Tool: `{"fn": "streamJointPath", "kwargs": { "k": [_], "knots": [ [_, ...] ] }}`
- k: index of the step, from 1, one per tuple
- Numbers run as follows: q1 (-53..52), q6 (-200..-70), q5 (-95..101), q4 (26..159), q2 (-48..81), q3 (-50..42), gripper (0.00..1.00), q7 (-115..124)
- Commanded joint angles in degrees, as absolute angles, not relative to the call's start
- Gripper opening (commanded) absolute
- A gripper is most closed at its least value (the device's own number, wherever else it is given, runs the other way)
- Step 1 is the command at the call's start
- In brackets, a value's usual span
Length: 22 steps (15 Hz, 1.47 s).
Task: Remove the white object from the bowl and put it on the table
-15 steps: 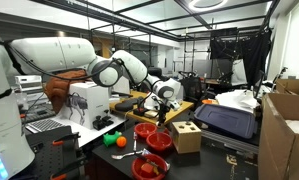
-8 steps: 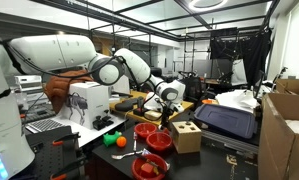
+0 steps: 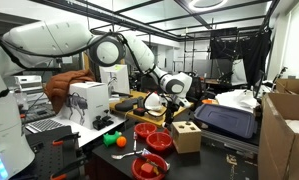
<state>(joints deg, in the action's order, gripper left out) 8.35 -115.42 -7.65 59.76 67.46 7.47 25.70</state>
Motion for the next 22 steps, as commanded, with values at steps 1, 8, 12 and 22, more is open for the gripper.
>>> {"fn": "streamJointPath", "kwargs": {
  "k": [1, 8, 12, 22],
  "knots": [
    [10.4, -115.7, -6.8, 73.4, 56.8, 7.0, 0.17, 22.5],
    [7.8, -117.2, -7.7, 89.7, 47.0, -2.1, 0.17, 18.0],
    [4.8, -118.8, -6.8, 91.7, 48.5, -5.0, 0.17, 20.4],
    [-1.0, -124.0, -6.7, 91.1, 52.9, -6.3, 0.17, 24.4]
  ]
}}
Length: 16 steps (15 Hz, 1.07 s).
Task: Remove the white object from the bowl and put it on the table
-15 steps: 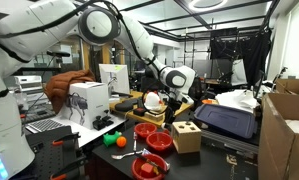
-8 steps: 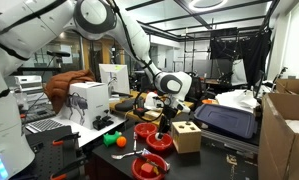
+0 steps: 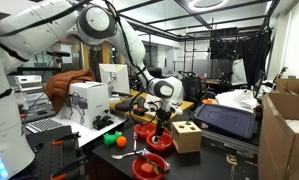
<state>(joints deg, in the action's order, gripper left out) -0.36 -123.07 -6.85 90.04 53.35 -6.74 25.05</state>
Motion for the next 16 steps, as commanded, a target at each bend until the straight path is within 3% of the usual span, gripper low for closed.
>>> {"fn": "streamJointPath", "kwargs": {
  "k": [1, 16],
  "knots": [
    [-1.2, -124.5, -7.0, 92.0, 52.5, -5.6, 0.17, 23.6],
    [-7.8, -122.9, -7.3, 88.2, 57.7, 3.4, 0.17, 17.3]
  ]
}}
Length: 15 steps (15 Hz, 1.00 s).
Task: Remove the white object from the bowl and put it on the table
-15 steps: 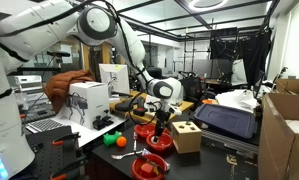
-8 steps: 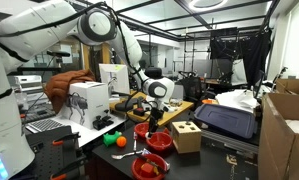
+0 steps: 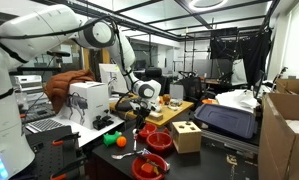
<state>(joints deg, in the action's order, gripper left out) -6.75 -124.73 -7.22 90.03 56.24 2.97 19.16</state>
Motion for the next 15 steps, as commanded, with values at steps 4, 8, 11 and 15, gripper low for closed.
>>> {"fn": "streamJointPath", "kwargs": {
  "k": [4, 8, 11, 15],
  "knots": [
    [-9.1, -122.2, -7.2, 87.1, 59.0, 3.6, 0.17, 16.9],
    [-9.3, -122.0, -7.3, 86.0, 59.8, 4.2, 0.17, 15.0],
    [-9.4, -122.1, -7.5, 85.3, 60.2, 5.2, 0.17, 13.3],
    [-10.0, -122.7, -7.3, 84.8, 60.7, 6.5, 0.17, 11.3]
  ]
}}
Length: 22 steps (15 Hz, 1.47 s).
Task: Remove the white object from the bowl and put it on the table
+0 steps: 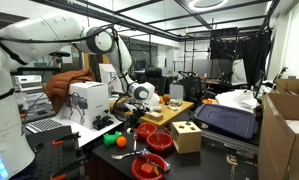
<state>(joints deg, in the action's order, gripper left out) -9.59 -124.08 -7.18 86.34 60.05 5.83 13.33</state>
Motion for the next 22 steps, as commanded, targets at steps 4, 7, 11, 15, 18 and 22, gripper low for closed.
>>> {"fn": "streamJointPath", "kwargs": {
  "k": [4, 7, 11, 15, 18, 22],
  "knots": [
    [-10.7, -122.6, -6.7, 84.9, 61.2, 6.8, 0.17, 9.6],
    [-11.5, -122.6, -6.1, 84.6, 62.4, 6.4, 0.17, 9.2],
    [-12.7, -123.2, -4.4, 84.2, 63.3, 5.4, 0.17, 10.2],
    [-13.5, -123.8, -2.6, 83.6, 63.7, 4.2, 0.17, 11.0],
    [-13.8, -124.0, -1.8, 83.2, 64.0, 3.9, 0.17, 11.1],
    [-14.1, -124.2, -1.4, 83.0, 64.5, 3.9, 0.19, 10.8]
  ]
}}
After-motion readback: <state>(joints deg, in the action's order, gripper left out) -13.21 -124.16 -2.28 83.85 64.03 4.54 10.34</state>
